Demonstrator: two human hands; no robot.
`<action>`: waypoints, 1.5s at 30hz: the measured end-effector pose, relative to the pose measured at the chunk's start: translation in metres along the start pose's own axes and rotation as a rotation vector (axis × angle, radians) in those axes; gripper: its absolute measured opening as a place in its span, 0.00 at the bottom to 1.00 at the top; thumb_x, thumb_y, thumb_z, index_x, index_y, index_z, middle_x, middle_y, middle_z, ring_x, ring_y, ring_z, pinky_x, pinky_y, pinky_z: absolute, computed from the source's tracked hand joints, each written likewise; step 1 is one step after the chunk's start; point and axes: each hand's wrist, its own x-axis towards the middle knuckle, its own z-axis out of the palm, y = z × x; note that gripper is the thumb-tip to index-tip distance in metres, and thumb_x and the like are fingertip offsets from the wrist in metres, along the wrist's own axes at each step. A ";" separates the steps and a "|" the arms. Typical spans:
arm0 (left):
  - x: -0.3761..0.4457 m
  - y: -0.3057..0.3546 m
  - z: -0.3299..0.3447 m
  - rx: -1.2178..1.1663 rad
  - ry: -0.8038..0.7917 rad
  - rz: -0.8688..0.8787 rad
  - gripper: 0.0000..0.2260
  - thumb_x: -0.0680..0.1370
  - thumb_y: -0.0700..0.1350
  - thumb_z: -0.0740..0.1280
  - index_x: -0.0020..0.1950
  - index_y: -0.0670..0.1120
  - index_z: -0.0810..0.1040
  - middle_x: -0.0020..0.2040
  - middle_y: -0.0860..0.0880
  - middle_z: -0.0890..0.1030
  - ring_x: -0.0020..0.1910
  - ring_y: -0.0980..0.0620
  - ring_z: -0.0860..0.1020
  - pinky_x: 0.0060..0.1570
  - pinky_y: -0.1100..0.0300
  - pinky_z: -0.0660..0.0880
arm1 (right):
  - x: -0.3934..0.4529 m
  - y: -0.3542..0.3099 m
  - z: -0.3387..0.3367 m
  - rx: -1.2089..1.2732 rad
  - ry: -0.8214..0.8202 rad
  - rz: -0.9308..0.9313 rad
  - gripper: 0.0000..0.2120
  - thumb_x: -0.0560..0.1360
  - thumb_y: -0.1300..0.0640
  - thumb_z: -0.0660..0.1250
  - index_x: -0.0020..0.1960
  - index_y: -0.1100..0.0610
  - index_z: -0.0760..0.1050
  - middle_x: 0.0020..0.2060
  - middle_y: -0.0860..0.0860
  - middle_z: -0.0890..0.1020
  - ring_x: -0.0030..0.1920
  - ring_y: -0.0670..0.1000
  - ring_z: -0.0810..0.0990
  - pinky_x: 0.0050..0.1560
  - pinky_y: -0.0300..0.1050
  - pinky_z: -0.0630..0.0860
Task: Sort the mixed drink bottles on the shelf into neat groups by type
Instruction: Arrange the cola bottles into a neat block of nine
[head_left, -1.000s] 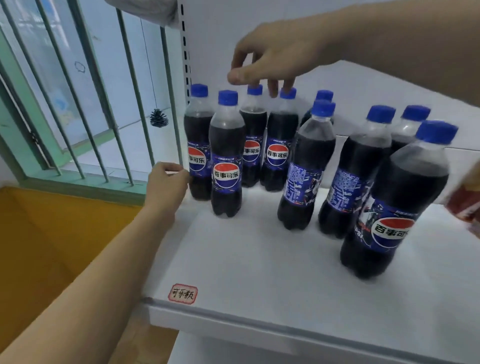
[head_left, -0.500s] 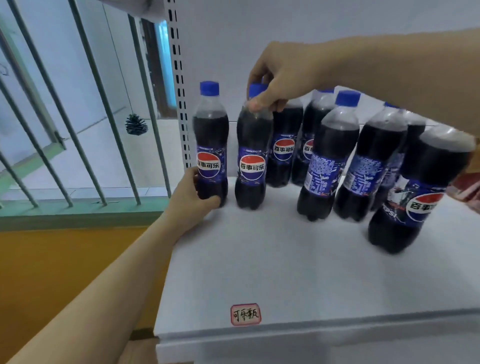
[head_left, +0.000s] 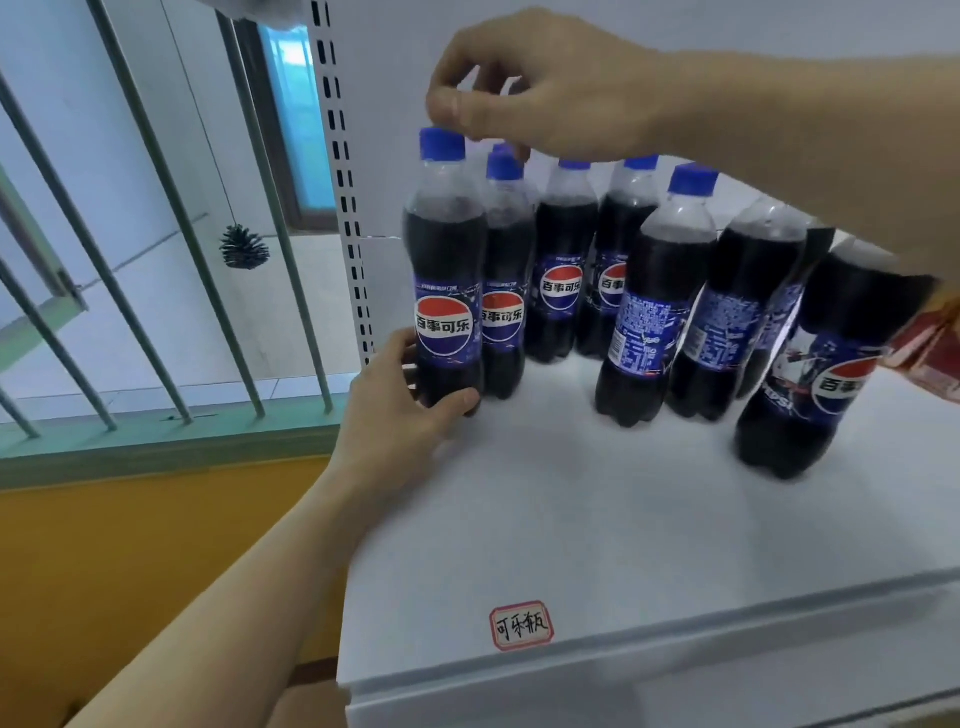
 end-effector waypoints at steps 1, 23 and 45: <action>-0.001 0.008 0.002 0.000 0.010 0.027 0.29 0.69 0.49 0.81 0.64 0.57 0.70 0.52 0.68 0.77 0.49 0.71 0.78 0.41 0.77 0.73 | -0.006 -0.007 -0.002 0.040 -0.033 -0.020 0.22 0.78 0.32 0.62 0.65 0.42 0.73 0.51 0.45 0.82 0.36 0.39 0.80 0.31 0.32 0.73; 0.034 -0.006 0.057 0.052 -0.192 -0.033 0.31 0.75 0.39 0.70 0.76 0.50 0.64 0.63 0.53 0.77 0.56 0.53 0.74 0.57 0.59 0.68 | -0.011 0.069 -0.019 -0.119 -0.196 0.274 0.03 0.76 0.52 0.75 0.47 0.51 0.83 0.41 0.52 0.86 0.27 0.41 0.79 0.40 0.41 0.79; 0.040 -0.018 0.062 0.151 -0.154 0.093 0.30 0.76 0.44 0.72 0.76 0.51 0.65 0.65 0.53 0.78 0.61 0.47 0.78 0.56 0.58 0.69 | -0.065 0.088 -0.064 -0.313 -0.515 0.091 0.12 0.72 0.49 0.77 0.52 0.38 0.79 0.50 0.38 0.83 0.46 0.43 0.81 0.48 0.43 0.75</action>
